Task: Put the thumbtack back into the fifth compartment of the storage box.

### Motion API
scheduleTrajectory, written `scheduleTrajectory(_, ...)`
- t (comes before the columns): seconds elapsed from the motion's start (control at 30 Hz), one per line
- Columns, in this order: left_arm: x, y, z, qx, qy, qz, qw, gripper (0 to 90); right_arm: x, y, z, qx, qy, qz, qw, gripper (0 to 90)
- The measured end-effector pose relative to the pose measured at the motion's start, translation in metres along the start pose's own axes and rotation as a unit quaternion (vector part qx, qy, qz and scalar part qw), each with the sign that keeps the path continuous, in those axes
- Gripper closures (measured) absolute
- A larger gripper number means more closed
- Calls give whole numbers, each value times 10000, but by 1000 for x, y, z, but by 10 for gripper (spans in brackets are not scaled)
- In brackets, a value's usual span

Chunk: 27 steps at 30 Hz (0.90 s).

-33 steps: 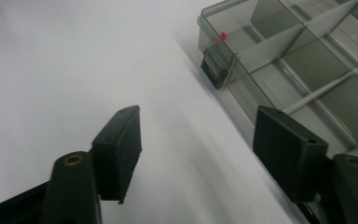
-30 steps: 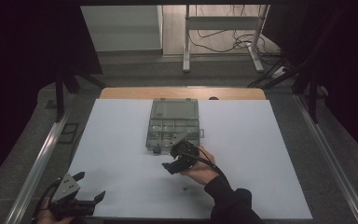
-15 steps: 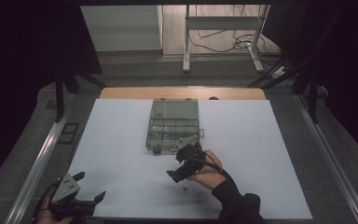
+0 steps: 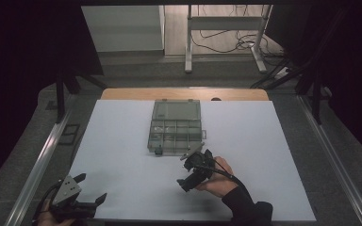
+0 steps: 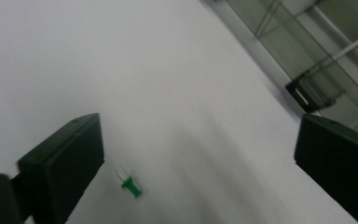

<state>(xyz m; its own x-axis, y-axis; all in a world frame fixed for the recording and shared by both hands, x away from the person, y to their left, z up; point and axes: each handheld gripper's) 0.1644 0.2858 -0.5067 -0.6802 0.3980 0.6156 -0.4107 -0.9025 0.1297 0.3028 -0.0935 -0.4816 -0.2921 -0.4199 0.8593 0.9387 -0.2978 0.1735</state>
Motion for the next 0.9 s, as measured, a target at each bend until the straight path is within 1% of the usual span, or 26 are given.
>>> scheduleTrajectory(0.1, 0, 0, 0, -4, 2, -3, 10000, 26, 1, -4, -3, 45, -30, -49, 10000, 113)
scheduleTrajectory(0.13, 0, 0, 0, -2, 1, -3, 10000, 27, 2, -6, -5, 38, -43, -47, 10000, 144)
scheduleTrajectory(0.2, 0, 0, 0, -6, 0, -3, 10000, 27, 1, -9, -7, 120, -67, -2, 9999, 203)
scheduleTrajectory(0.3, 0, 0, 0, -7, -1, -3, 10000, 27, 0, -13, -10, 165, -107, 131, 9997, 297)
scheduleTrajectory(0.33, 0, 0, 0, -7, 0, -2, 10000, 27, -1, -15, -11, 174, -128, 163, 9996, 336)
scheduleTrajectory(0.37, 0, 0, 0, -9, 2, -3, 10000, 27, -1, -16, -12, 186, -125, 246, 9994, 384)
scheduleTrajectory(0.53, 0, 0, 0, -20, -1, -3, 10000, 27, -3, -22, -13, 346, -224, 506, 9979, 551)
scheduleTrajectory(0.63, 0, 1, 0, -25, 1, -4, 10000, 27, -5, -25, -14, 428, -254, 576, 9971, 636)
scheduleTrajectory(0.77, 0, 1, 0, -32, -4, -3, 10000, 27, -9, -28, -15, 512, -290, 698, 9958, 712)
scheduleTrajectory(0.9, 0, 1, 0, -43, -11, -1, 10000, 27, -13, -29, -16, 556, -324, 728, 9953, 765)
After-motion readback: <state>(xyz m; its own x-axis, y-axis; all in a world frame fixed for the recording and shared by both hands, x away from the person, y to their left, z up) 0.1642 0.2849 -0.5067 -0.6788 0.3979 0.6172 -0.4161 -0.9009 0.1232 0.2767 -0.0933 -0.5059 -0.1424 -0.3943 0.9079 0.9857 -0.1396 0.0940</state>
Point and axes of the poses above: each handheld gripper's, and its own axes: x roughly backward along the jaws, z roughly out of its top, y roughly to its right, and after that the axes turned 14 degrees about x, right-handed
